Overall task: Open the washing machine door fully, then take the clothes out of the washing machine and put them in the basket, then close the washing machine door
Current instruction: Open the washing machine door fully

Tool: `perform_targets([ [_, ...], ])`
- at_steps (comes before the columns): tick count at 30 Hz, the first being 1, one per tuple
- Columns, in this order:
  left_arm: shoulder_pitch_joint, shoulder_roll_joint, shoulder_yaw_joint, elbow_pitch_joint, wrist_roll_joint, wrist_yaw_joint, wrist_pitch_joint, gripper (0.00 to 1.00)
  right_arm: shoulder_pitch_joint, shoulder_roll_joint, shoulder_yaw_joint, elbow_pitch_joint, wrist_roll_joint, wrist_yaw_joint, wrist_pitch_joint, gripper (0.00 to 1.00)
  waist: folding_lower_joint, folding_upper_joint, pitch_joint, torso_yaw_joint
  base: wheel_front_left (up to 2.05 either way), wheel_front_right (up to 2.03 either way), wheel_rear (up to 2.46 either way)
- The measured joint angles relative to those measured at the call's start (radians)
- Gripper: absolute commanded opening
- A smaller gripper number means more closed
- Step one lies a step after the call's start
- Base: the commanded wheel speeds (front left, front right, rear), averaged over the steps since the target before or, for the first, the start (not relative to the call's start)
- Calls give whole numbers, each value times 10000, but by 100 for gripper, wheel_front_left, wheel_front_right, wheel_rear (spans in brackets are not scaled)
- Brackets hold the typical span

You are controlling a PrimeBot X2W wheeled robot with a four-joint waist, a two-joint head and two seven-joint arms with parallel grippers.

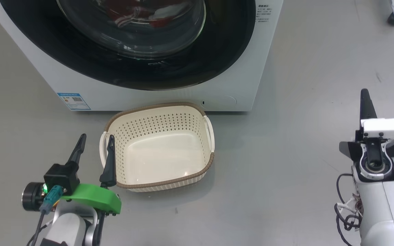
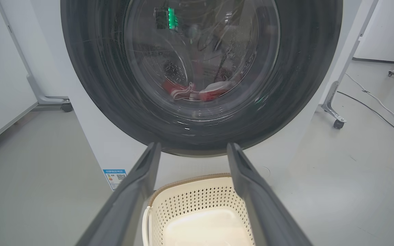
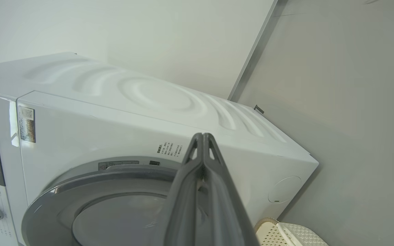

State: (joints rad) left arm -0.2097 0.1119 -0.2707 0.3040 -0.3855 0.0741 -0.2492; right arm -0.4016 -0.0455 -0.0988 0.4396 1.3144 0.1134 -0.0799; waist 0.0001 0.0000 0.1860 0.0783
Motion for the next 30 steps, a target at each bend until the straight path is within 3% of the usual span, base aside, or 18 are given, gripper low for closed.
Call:
perform_targets([
  [9, -583, -92, -27, -393, 4, -46, -29, 100, -1703, -40, 88, 176, 495, 0, 1223, 0, 0, 0, 820, 306, 0, 0, 0],
  [16, -1072, -176, -123, -658, 81, -178, -29, 100, -3181, -483, 418, 314, 568, -33, 2240, 0, 0, 0, 1490, 555, 0, 0, 0],
  [30, -1846, -393, -407, -917, 293, -443, -31, 100, -5704, -917, 1070, 648, 696, -491, 3847, 0, 0, 0, 2700, 1109, 0, 0, 0],
])
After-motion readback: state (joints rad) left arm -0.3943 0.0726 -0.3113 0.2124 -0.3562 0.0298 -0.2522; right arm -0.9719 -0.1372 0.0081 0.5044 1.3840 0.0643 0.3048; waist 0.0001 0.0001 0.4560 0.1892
